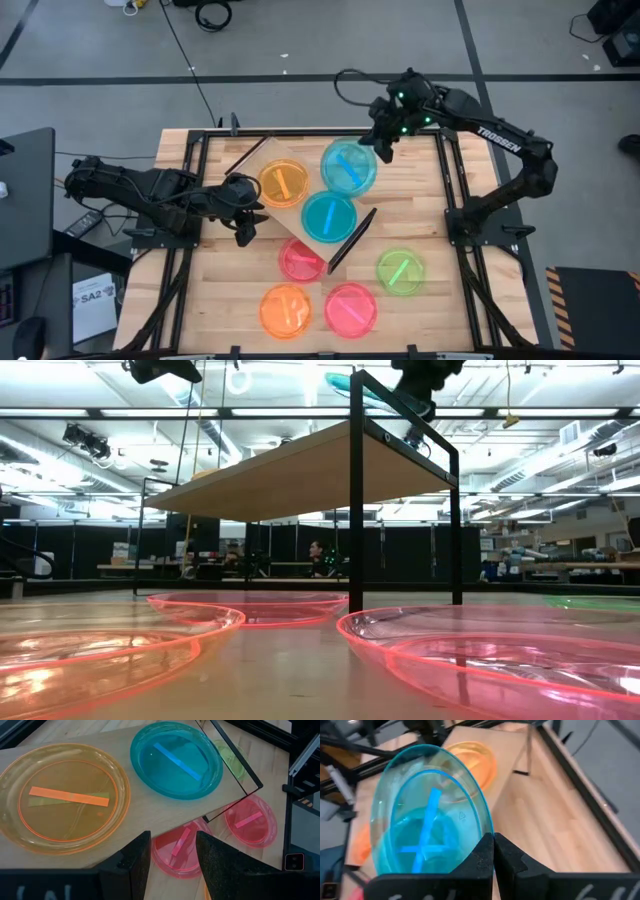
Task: Place and stack plates onto a shelf
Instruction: Stack the blue plate on top of the blue plate on the shelf
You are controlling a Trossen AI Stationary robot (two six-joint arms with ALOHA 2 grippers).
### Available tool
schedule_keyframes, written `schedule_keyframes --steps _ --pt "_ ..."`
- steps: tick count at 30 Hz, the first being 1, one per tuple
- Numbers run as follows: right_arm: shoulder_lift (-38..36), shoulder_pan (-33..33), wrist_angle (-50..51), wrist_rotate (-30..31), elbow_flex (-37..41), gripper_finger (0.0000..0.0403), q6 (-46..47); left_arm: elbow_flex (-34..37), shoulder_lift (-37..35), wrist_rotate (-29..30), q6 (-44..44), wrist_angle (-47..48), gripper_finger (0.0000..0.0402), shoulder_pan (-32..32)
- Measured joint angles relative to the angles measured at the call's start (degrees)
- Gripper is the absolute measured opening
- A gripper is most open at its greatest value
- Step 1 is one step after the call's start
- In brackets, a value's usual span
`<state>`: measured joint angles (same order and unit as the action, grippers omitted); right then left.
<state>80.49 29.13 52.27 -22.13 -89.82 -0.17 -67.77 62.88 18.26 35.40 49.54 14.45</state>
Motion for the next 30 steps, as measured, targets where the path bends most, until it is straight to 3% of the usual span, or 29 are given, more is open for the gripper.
schedule_keyframes --steps 9,16,30 --pt "0.0 -8.5 -2.3 0.3 0.0 0.0008 5.4 0.0 0.0 0.0 0.0 0.0 0.0165 0.0" --pt "0.0 -13.4 -3.6 4.6 0.3 0.0009 5.9 0.0 0.0 0.0 0.0 0.0 0.0165 0.0" --pt "0.0 -16.0 -15.1 4.6 11.6 0.0009 10.1 0.0 0.0 0.0 0.0 0.0 0.0165 0.0"
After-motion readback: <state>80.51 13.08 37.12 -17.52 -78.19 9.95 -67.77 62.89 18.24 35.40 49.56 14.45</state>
